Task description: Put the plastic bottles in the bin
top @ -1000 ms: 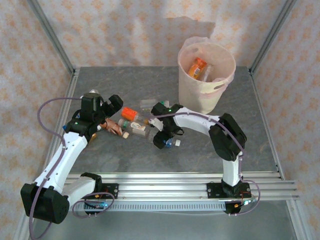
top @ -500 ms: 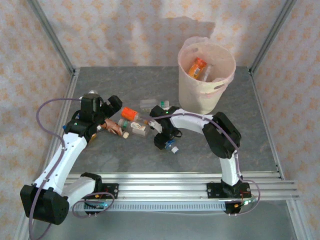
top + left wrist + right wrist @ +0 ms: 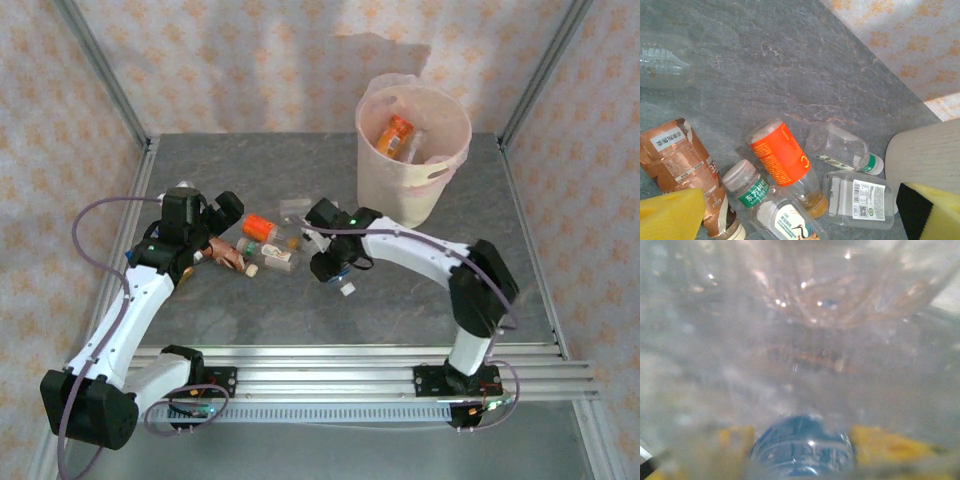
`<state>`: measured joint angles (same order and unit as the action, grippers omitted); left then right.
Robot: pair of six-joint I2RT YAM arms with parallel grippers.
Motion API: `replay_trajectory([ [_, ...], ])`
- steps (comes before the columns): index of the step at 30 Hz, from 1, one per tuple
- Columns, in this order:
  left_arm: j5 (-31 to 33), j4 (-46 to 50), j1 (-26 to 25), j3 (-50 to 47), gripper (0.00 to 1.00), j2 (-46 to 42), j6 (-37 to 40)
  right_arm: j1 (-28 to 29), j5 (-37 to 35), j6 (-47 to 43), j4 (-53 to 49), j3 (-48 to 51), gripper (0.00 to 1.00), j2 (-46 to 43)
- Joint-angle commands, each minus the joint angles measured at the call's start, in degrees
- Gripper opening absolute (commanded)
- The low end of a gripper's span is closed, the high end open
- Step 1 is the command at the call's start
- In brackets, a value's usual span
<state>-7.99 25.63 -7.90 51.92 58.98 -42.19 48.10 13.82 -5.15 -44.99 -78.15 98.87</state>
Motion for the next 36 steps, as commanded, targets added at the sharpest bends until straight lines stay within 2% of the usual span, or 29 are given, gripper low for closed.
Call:
replay_trajectory([
  [1,2.36,1.36,-0.54,1.42,1.0,-1.24,-0.43,0.16,-7.11,6.24,-0.08,-3.6,0.26,-6.44],
  [3,2.41,1.27,-0.54,1.41,1.0,-1.44,-0.11,-0.35,-10.19,8.86,-0.06,-5.75,0.24,-9.35],
  [9,3.22,0.81,-0.49,0.94,1.0,-2.68,0.42,-5.34,-12.26,14.08,5.5,-8.82,0.24,-16.67],
  [15,3.51,-0.14,-0.53,0.23,1.0,-3.78,0.53,-12.65,-13.75,17.72,7.71,-16.16,0.23,-16.82],
  [23,3.51,-0.57,-0.53,-0.23,1.0,-3.87,0.58,-21.28,-15.45,20.54,10.68,-26.42,0.23,-11.83],
  [32,3.51,-0.56,-0.52,-0.24,1.0,-3.79,0.53,-25.36,-21.8,20.86,9.79,-36.96,0.23,-2.82],
  [36,3.41,-0.48,-0.58,-0.31,1.0,-3.78,0.53,-27.18,-22.28,22.15,8.57,-40.25,0.23,1.44],
])
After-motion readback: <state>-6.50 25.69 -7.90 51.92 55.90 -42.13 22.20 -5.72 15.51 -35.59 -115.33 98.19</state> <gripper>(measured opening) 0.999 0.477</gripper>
